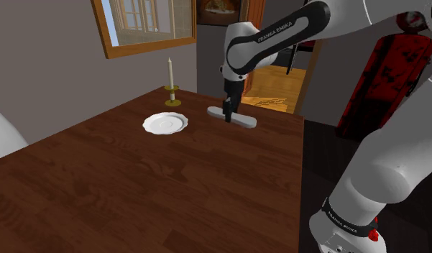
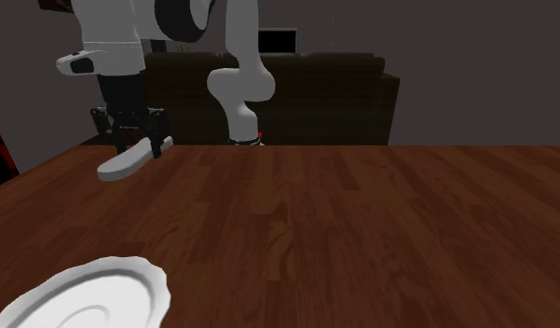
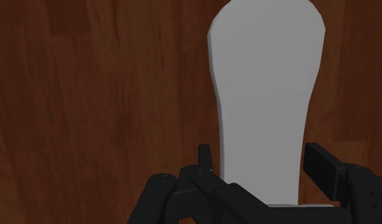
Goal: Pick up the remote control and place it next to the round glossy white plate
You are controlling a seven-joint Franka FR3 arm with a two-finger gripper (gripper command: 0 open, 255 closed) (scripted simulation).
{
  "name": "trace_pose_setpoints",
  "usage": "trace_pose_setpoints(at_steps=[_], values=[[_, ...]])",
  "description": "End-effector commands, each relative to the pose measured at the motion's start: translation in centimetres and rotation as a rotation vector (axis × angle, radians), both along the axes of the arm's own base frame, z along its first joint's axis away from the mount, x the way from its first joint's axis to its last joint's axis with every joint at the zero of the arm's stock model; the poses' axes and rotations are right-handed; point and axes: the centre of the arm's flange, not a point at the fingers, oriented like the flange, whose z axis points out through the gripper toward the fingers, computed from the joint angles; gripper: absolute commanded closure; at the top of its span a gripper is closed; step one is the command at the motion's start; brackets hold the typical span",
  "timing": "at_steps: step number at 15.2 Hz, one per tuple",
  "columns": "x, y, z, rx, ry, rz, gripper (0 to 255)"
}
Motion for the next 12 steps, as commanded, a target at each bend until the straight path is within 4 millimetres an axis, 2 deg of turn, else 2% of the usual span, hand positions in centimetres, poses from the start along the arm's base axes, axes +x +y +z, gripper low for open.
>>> trace_pose_setpoints(at_steps=[1, 12], values=[[2.0, -1.7, -0.2, -0.001, 0.000, 0.001, 255], [13.7, -10.4, -0.1, -0.001, 0.000, 0.001, 255]])
